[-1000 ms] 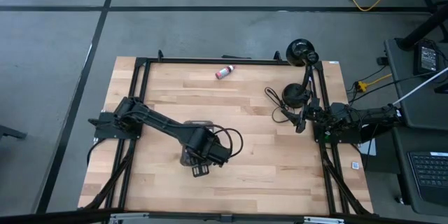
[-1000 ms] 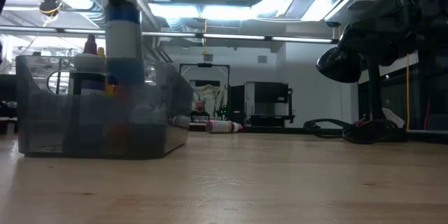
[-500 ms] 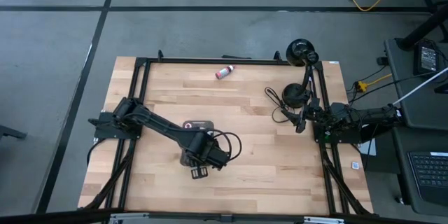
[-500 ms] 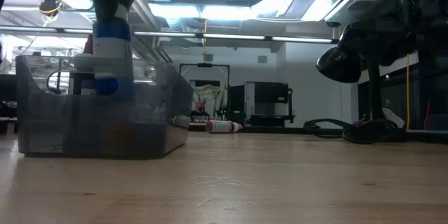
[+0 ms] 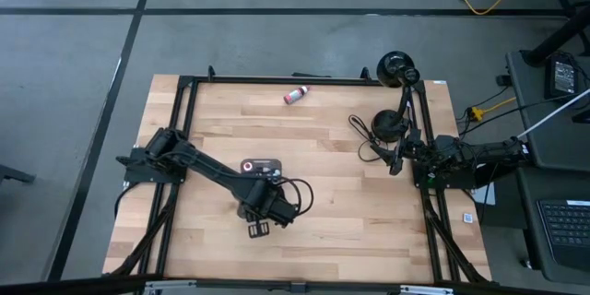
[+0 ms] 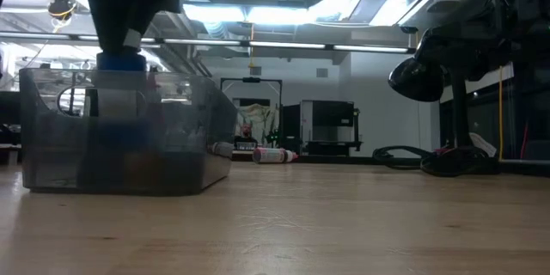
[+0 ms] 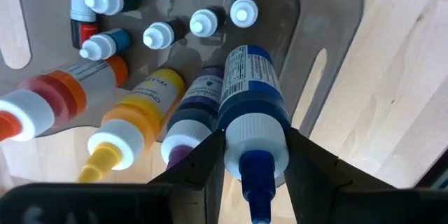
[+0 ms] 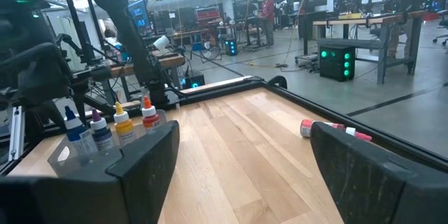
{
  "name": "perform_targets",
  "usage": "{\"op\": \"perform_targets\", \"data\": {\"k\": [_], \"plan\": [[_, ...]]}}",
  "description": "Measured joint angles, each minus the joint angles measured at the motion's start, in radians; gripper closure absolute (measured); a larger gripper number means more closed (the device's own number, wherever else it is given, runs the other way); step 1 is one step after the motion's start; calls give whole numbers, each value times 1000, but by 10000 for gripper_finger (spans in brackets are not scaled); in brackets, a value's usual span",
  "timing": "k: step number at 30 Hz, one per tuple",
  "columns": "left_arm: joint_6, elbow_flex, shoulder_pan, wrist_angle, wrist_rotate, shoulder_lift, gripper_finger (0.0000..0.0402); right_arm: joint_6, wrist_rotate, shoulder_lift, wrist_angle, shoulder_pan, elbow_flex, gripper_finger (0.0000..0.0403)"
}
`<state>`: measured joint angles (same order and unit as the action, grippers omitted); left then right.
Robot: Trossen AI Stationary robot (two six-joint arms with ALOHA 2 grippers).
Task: Pick & Place food coloring
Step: Put the dark blue food coloring bottle into the bin
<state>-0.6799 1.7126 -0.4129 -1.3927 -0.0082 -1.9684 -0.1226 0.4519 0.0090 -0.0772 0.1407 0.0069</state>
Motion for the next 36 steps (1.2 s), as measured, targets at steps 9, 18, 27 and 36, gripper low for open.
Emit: {"op": "perform_targets", "data": {"k": [9, 18, 27, 36], "plan": [[2, -10, -10, -2, 0, 6, 287, 0, 0, 0, 0, 0, 0, 80], [-3, -30, -39, 0, 11, 7, 287, 0, 0, 0, 0, 0, 0, 80], [0, -74, -52, 31, 24, 8, 287, 0, 0, 0, 0, 0, 0, 80], [-6, -74, -49, 32, 34, 8, 222, 0, 0, 0, 0, 0, 0, 80]]}}
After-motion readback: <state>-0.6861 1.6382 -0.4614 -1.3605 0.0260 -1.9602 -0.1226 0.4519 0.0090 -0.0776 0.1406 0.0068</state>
